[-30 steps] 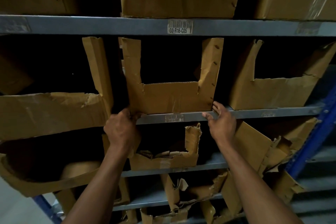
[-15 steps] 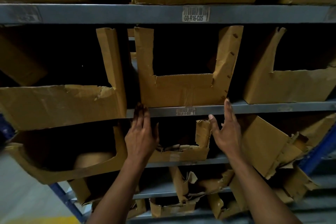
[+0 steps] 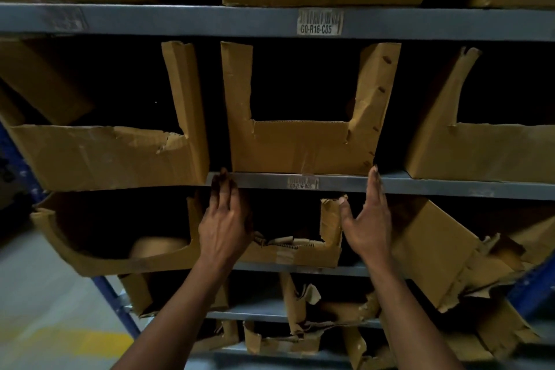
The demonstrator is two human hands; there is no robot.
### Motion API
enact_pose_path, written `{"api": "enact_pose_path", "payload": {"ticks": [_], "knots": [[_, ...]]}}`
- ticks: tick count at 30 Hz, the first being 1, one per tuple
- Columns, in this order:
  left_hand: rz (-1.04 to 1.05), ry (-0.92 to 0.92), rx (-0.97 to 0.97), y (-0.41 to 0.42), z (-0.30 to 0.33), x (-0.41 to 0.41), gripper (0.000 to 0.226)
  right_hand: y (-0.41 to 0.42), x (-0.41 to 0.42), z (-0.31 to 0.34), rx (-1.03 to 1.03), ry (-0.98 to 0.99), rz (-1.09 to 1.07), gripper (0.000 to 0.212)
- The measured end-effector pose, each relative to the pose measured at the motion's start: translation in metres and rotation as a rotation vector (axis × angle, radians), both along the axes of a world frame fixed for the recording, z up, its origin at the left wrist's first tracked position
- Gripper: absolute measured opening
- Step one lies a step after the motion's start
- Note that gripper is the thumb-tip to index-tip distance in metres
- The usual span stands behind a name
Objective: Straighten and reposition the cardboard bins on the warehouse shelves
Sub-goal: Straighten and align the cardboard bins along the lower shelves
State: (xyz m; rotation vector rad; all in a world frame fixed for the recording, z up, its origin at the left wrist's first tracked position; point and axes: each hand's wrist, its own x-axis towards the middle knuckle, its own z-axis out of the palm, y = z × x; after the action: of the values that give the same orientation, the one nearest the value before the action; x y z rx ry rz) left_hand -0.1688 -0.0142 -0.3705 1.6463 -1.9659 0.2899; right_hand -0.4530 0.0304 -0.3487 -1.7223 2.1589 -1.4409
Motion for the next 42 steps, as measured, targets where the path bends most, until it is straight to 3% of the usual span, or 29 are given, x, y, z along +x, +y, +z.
{"api": "enact_pose_path", "payload": {"ticks": [4,8,12,16,21,25,28,30,35,42], "knots": [[-0.02,0.03,0.056,0.016,0.012,0.001,0.098,0.009,0.003,0.007,0.034,-0.043,0.021,0.098],[-0.12,0.166,-0.08,0.047,0.028,0.026,0.066,0.044,0.036,0.017,0.05,-0.12,0.08,0.107],[-0.28,0.422,-0.194,0.065,0.042,0.091,0.048,0.068,0.102,0.02,-0.001,-0.123,0.153,0.087],[-0.256,0.571,-0.355,0.067,0.057,0.18,0.04,0.057,0.183,0.031,-0.024,-0.227,0.262,0.07],[-0.061,0.782,-0.414,0.036,0.069,0.309,0.052,0.016,0.281,0.052,-0.042,-0.303,0.293,0.082],[-0.11,0.834,-0.119,0.006,0.084,0.348,0.083,-0.012,0.328,0.069,-0.011,-0.362,0.185,0.09],[-0.268,0.839,0.041,-0.01,0.099,0.351,0.072,-0.017,0.349,0.07,-0.092,-0.431,0.098,0.078],[-0.27,0.853,0.001,-0.016,0.108,0.361,0.062,-0.014,0.361,0.07,-0.158,-0.454,0.098,0.077],[-0.229,0.851,-0.002,-0.022,0.104,0.386,0.076,-0.015,0.38,0.063,-0.224,-0.487,0.091,0.071],[-0.162,0.806,-0.073,-0.068,0.1,0.39,0.066,-0.071,0.401,0.057,-0.223,-0.401,-0.016,0.063]]}}
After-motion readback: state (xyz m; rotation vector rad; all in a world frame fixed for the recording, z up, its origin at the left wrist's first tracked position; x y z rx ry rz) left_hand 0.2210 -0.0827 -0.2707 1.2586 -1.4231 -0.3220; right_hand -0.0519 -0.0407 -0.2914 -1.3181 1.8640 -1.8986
